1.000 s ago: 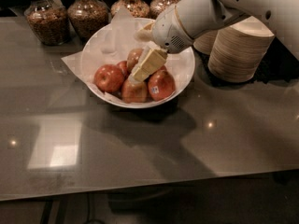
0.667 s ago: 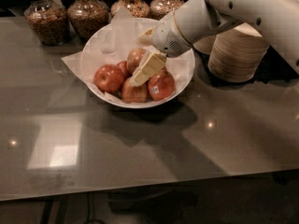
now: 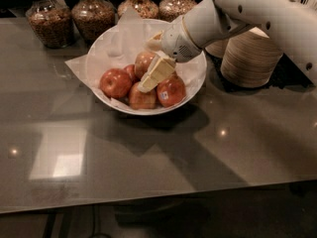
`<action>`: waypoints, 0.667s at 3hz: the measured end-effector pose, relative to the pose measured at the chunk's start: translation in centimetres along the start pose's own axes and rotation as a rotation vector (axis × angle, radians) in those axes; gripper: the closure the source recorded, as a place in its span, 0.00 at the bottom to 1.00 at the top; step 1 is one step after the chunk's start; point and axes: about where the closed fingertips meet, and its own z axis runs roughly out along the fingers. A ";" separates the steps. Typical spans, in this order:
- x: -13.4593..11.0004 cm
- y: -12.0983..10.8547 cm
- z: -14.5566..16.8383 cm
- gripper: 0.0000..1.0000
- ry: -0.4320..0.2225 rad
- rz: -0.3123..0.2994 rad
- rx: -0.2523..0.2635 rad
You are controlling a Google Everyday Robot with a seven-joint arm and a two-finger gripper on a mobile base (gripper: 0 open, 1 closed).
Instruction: Pick apple from white bowl
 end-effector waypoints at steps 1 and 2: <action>0.0 0.0 0.0 0.34 0.000 0.000 0.000; 0.0 0.0 0.0 0.58 0.000 0.000 0.000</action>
Offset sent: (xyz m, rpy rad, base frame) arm 0.0000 0.0000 0.0000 0.0000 0.0000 0.0001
